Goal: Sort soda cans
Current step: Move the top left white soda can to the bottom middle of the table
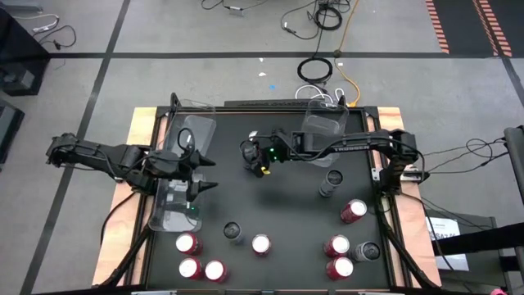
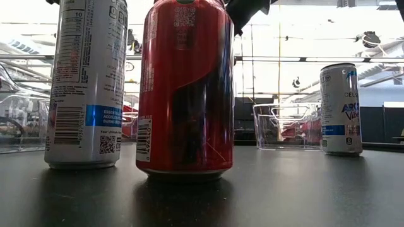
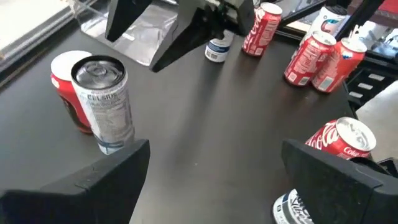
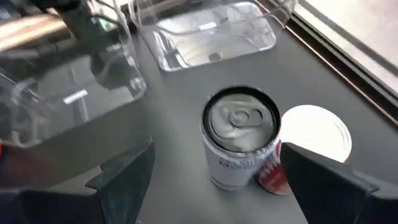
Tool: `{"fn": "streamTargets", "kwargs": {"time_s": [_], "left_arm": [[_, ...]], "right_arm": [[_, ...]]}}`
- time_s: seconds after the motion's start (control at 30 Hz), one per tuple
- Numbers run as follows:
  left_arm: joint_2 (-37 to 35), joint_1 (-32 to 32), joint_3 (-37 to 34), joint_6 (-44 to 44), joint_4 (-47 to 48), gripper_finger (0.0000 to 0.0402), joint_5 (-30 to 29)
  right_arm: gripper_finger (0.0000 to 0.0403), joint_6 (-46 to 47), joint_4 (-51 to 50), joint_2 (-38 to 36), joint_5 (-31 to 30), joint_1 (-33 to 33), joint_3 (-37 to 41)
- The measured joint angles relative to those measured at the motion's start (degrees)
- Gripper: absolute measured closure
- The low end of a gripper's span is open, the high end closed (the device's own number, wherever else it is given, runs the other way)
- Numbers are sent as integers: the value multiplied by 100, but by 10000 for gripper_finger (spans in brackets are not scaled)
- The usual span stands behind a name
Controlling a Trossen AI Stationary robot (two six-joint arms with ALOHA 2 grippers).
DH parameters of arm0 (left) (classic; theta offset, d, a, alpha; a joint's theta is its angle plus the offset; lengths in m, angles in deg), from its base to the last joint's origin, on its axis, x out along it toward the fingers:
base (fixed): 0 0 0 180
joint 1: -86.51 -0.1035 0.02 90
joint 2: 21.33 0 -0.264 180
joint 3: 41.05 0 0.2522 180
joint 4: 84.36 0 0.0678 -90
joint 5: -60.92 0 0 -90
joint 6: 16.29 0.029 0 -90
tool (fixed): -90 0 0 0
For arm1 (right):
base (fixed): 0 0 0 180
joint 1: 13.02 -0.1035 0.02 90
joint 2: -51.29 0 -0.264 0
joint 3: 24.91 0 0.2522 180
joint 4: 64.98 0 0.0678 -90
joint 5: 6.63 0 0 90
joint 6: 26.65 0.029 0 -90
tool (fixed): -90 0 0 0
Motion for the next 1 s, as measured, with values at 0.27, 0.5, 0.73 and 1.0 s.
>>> {"fn": "streamTargets", "kwargs": {"time_s": [0.27,0.5,0.73,1.0], "left_arm": [[0,0,2,-288,-21,28,-5],[2,-2,2,-444,-18,28,-169],[1,-2,4,-720,-21,28,-245],[1,-2,4,-739,-2,28,-278]], "right_arm": [[64,-408,701,-311,38,74,853],[64,-807,1953,-620,55,143,1599],[64,-742,2952,-710,987,473,2153],[64,-1283,3317,-704,1026,528,2288]]}}
